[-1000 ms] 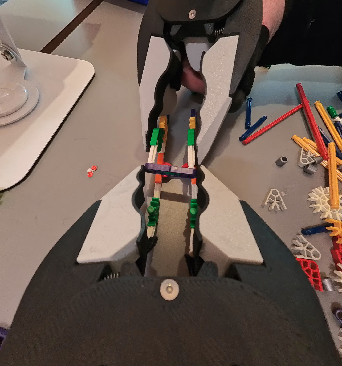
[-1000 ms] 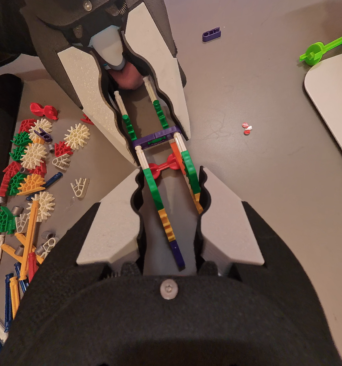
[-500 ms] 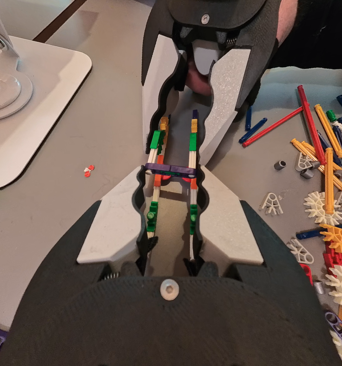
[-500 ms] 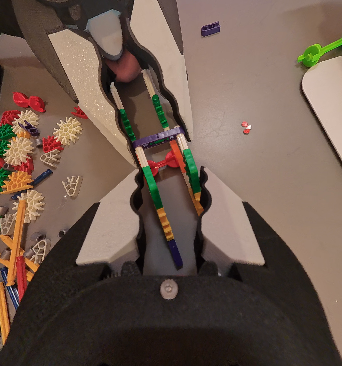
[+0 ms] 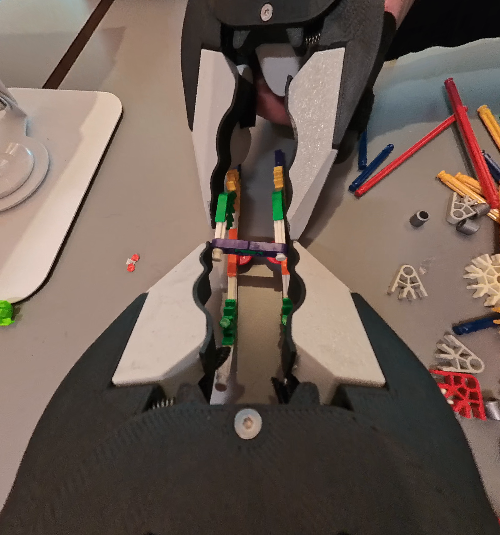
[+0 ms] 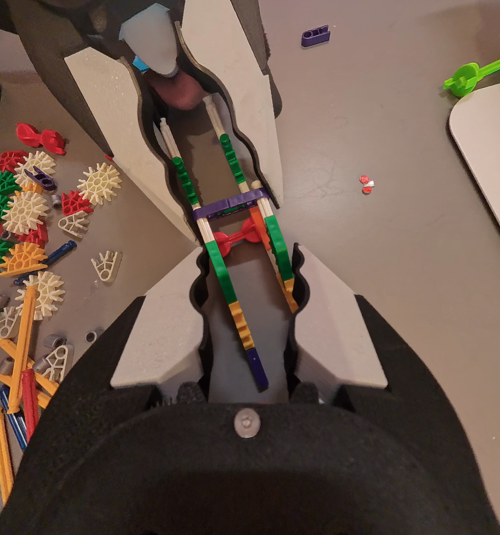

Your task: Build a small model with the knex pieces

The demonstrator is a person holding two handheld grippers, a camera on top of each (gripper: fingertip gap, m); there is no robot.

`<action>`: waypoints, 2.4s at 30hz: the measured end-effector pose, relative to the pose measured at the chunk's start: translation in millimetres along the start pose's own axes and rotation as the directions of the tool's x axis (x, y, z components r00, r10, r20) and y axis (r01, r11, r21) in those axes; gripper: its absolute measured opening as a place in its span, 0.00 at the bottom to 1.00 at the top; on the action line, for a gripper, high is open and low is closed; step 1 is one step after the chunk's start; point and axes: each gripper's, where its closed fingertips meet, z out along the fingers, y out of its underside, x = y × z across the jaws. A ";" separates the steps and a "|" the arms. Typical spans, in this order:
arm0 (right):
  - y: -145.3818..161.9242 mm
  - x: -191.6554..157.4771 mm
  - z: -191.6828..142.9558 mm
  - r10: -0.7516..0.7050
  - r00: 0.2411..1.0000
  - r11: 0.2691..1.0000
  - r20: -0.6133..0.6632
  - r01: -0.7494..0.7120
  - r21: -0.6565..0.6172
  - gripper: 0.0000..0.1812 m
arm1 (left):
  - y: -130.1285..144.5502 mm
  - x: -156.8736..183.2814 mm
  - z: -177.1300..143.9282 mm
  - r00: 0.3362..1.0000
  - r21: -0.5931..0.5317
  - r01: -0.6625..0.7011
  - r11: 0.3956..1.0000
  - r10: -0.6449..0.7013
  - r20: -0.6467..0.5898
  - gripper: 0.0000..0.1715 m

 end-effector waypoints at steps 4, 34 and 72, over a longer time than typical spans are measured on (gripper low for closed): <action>2.6 -0.5 -0.8 0.017 1.000 1.000 0.022 -0.017 -0.012 0.34 | -0.3 2.6 0.9 1.000 -0.007 0.000 1.000 0.000 0.001 0.29; 10.1 -4.1 -8.7 0.026 0.999 1.000 0.045 -0.026 0.001 0.27 | -6.7 0.6 -6.3 0.998 -0.080 -0.061 0.995 0.060 -0.013 0.31; 10.3 -9.9 -7.0 -0.006 0.998 1.000 0.070 0.007 -0.010 0.26 | -9.3 9.1 2.9 0.981 -0.192 -0.180 0.965 0.160 -0.113 0.27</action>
